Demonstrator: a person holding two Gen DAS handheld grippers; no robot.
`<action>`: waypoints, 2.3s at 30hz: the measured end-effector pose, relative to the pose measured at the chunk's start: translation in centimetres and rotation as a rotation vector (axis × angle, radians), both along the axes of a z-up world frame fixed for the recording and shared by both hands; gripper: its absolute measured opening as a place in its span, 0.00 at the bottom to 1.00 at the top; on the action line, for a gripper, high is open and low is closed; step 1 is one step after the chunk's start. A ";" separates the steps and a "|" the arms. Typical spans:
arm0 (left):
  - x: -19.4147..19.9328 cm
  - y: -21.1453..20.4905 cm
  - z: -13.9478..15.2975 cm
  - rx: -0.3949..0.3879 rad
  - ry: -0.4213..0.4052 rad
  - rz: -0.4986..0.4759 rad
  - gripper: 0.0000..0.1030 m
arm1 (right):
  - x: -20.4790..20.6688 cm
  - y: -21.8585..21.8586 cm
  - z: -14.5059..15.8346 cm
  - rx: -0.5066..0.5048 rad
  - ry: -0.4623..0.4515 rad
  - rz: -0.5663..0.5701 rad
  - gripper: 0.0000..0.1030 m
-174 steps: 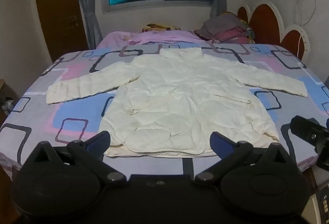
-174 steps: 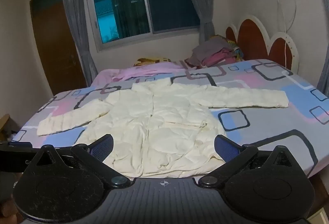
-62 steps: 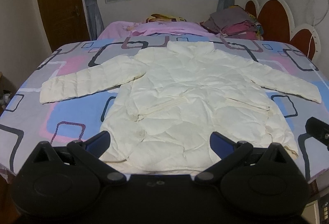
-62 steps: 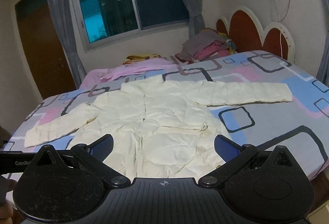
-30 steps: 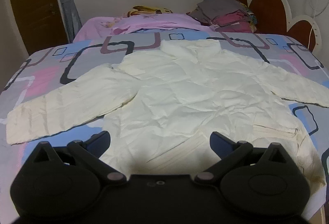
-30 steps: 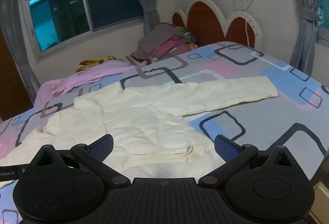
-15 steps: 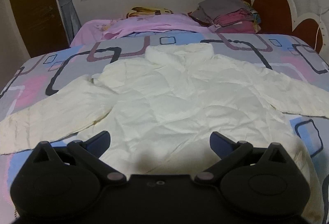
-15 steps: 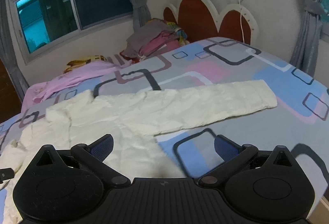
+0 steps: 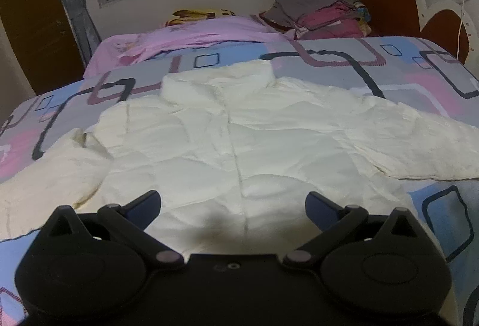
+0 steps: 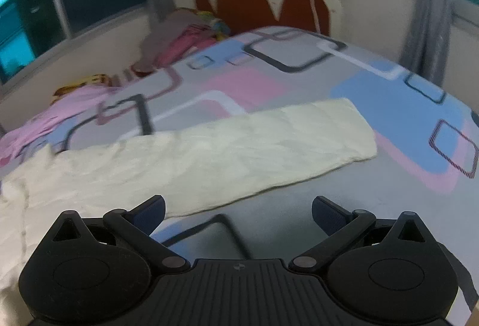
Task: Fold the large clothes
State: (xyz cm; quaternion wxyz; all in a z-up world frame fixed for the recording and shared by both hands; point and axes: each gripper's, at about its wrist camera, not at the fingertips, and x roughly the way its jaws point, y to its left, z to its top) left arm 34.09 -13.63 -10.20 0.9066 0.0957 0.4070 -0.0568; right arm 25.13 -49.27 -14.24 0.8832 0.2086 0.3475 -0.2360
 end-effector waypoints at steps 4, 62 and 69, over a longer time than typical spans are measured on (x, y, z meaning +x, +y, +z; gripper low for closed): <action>0.9 -1.3 -0.9 0.017 0.011 0.002 0.99 | 0.3 -2.8 -1.8 0.020 0.021 -0.053 1.00; 4.7 12.5 -2.0 -0.003 0.014 0.225 0.96 | 13.0 20.0 4.6 0.063 -0.315 0.432 0.10; 5.0 18.6 -2.2 -0.006 0.024 0.306 0.96 | 15.5 30.8 0.4 0.128 -0.201 0.605 0.10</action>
